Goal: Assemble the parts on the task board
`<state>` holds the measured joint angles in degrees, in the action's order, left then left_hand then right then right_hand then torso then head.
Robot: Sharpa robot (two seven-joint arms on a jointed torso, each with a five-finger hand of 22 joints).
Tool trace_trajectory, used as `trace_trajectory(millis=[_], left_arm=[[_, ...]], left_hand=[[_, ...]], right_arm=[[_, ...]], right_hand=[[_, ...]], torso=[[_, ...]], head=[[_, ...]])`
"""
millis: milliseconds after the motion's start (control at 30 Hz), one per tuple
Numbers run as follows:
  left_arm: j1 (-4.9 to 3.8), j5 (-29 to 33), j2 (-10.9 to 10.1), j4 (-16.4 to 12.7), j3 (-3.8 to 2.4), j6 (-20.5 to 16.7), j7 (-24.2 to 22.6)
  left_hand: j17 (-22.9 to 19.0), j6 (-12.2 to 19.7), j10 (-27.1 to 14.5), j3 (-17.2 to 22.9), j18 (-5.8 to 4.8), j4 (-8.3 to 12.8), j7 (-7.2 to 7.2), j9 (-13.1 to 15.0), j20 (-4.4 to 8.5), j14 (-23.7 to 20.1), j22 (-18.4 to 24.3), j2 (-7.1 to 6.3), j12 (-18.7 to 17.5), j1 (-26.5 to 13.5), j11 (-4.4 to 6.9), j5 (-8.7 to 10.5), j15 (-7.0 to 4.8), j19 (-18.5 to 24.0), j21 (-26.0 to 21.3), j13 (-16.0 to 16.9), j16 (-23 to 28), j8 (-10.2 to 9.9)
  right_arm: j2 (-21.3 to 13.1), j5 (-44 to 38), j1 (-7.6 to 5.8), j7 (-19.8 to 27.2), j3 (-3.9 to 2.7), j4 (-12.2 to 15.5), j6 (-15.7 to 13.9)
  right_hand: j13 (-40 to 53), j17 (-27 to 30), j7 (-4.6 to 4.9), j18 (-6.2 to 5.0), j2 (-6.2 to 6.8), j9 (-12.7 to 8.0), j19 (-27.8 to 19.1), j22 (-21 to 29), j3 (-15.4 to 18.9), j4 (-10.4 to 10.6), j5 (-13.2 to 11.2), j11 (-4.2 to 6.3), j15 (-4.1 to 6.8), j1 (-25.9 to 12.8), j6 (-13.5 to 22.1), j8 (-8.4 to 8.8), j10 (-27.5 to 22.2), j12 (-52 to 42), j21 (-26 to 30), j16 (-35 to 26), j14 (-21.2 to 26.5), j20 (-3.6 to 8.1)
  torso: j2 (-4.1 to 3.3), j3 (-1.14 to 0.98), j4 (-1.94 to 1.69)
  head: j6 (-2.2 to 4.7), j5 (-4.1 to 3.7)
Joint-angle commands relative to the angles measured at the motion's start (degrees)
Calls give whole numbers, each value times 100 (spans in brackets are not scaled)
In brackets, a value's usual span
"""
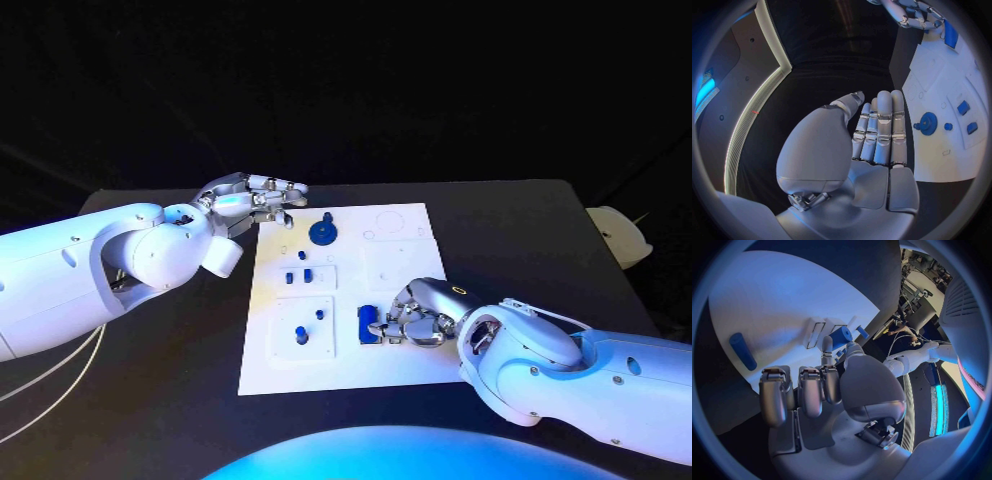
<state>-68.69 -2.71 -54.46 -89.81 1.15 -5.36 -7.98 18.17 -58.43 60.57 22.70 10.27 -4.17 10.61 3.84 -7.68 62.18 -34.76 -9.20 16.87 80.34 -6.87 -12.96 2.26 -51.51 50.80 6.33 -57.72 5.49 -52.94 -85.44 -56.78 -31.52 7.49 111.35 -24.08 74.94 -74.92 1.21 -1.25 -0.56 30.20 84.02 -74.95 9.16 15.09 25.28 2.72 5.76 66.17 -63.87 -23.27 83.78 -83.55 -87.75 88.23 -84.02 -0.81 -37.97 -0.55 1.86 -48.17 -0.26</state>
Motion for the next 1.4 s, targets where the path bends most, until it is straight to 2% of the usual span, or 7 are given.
trace_trajectory(millis=[33, 133, 200, 267, 533, 1067, 1400], left_arm=[[-2, 21, -1, -17, -2, 82, -25], [-2, 21, -5, -17, -2, 79, -25], [-2, 21, -7, -18, -2, 80, -24], [-2, 21, -8, -20, -2, 82, -22], [-2, 21, -10, -15, -2, 90, -20], [-2, 21, -14, -4, -2, 96, -17], [-2, 21, -9, -1, -2, 115, -2]], left_hand=[[4, 29, -39, 8, 29, -12, 0, 3, -26, -4, 5, 11, 27, -10, 16, 21, 19, -32, -26, -3, -14, -10], [4, 29, -39, 8, 29, -12, 0, 3, -26, -4, 5, 11, 27, -10, 16, 21, 19, -32, -26, -3, -14, -10], [4, 29, -39, 8, 29, -12, 0, 3, -26, -4, 5, 11, 27, -10, 16, 21, 19, -32, -26, -3, -14, -10], [4, 29, -39, 8, 29, -12, 0, 3, -26, -4, 5, 11, 27, -10, 16, 21, 19, -32, -26, -3, -14, -10], [4, 32, -44, 14, 29, -10, 2, 5, -26, -5, 12, 21, 37, -2, 15, 20, 20, -39, -34, -2, -15, -6], [4, 32, -44, 14, 29, -10, 2, 5, -26, -5, 12, 21, 37, -2, 15, 20, 20, -39, -34, -2, -15, -6], [4, 32, -44, 14, 29, -10, 2, 5, -26, -5, 12, 21, 37, -2, 15, 20, 20, -39, -34, -2, -15, -6]], right_arm=[[9, -175, 5, -6, 1, -23, 146], [11, -267, 5, -29, 1, -29, 170], [9, -330, 5, -44, 1, -31, 179], [2, -363, 5, -4, 1, -25, 146], [-12, -553, 5, -6, 1, -7, 68], [-107, -625, 6, 160, 0, 211, -228], [-129, -546, 6, 209, 0, 271, -119]], right_hand=[[1102, -1157, -37, 82, -6, 16, 532, -1449, -14, -71, 3, 30, 45, 164, 26, -28, 374, -39, -29, 19, -527, 53], [1119, -1159, -49, 85, -3, 30, 535, -1452, -51, -162, -122, 41, 55, 351, 22, -32, 384, -61, -40, 20, -527, 60], [1126, -1156, -54, 84, -28, 39, 535, -1452, -112, -227, -516, 50, 60, 506, 25, -28, 388, -67, -39, 18, -526, 70], [1129, -1160, -56, 86, -14, 45, 538, -1455, -146, -253, -718, 44, 63, 571, 24, -24, 389, -69, -49, 19, -527, 70], [1151, -1178, -62, 94, 0, 60, 550, -1465, -200, -251, -961, 52, 64, 631, 0, -27, 404, -97, -83, 27, -531, 71], [1194, -1202, -61, 106, 17, 74, 569, -1481, -209, -173, -969, 52, 64, 558, -35, -35, 433, -160, -141, 38, -536, 73], [1194, -1207, -62, 107, 17, 76, 570, -1482, -209, -167, -961, 53, 65, 552, -38, -36, 433, -160, -143, 41, -537, 73]], torso=[[-3, 0, -1], [-1, 0, 1], [2, 1, 3], [1, 1, 4], [2, -1, 1], [3, -3, 3], [1, -2, -2]], head=[[-14, 7], [-16, 15], [-23, 10], [-26, 12], [-27, 17], [-34, 28], [-28, 30]])
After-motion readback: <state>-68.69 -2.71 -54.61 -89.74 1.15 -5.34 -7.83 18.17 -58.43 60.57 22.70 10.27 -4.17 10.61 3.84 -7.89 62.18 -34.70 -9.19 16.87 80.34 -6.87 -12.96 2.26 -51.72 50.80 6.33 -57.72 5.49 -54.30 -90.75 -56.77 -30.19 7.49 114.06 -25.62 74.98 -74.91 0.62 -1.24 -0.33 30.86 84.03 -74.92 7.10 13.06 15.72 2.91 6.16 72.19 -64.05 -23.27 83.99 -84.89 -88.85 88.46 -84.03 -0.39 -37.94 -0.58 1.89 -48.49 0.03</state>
